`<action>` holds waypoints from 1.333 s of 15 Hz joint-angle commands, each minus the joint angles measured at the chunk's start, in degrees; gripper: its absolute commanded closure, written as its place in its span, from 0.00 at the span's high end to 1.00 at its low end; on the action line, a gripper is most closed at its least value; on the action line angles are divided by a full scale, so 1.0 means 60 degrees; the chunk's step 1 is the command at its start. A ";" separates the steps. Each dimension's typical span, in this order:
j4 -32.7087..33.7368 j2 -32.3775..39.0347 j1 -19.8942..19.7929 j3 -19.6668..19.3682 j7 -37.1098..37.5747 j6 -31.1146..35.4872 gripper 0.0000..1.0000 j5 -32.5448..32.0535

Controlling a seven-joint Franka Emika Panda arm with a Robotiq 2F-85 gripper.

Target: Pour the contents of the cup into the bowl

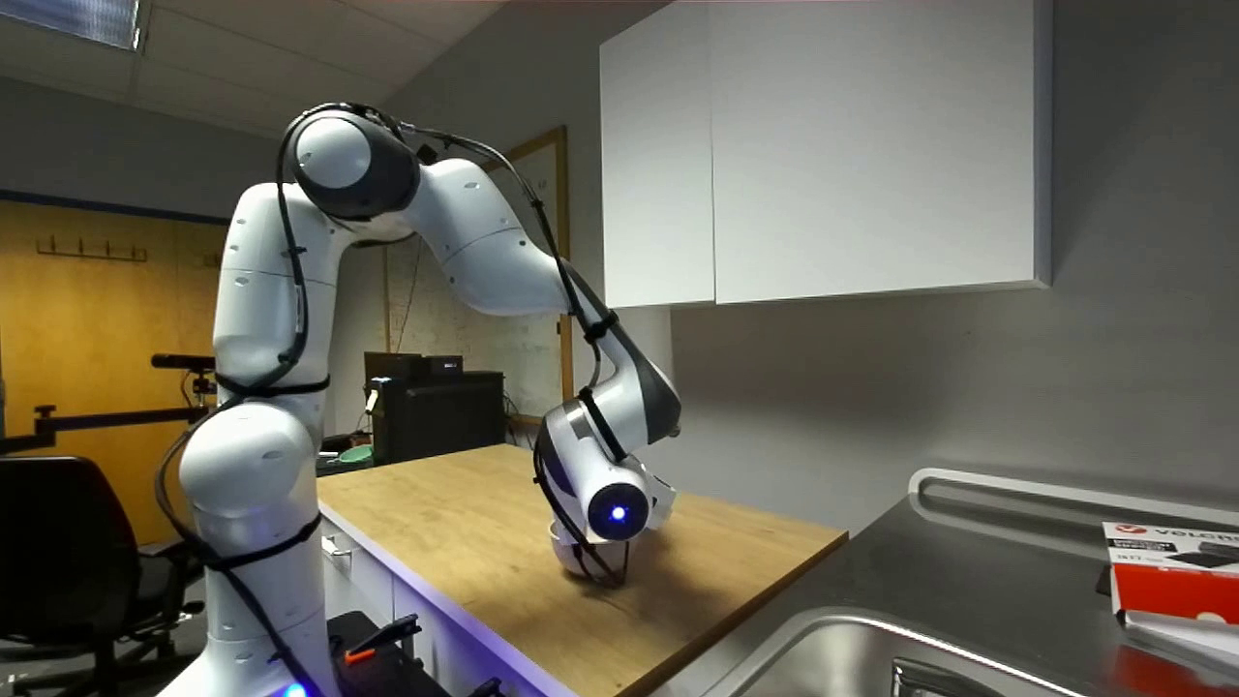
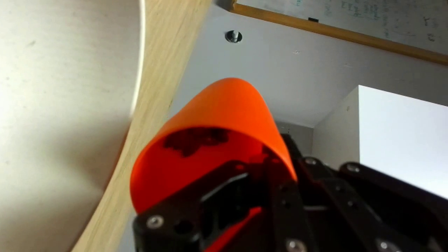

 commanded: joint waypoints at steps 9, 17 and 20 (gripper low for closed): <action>-0.2216 -0.2020 0.0001 -0.0108 -0.1994 -0.0022 0.03 0.0987; -0.2309 -0.2439 -0.0041 0.0071 -0.2647 -0.0002 0.03 0.2066; -0.2206 -0.2512 0.0019 0.0171 -0.2585 0.0044 0.03 0.2136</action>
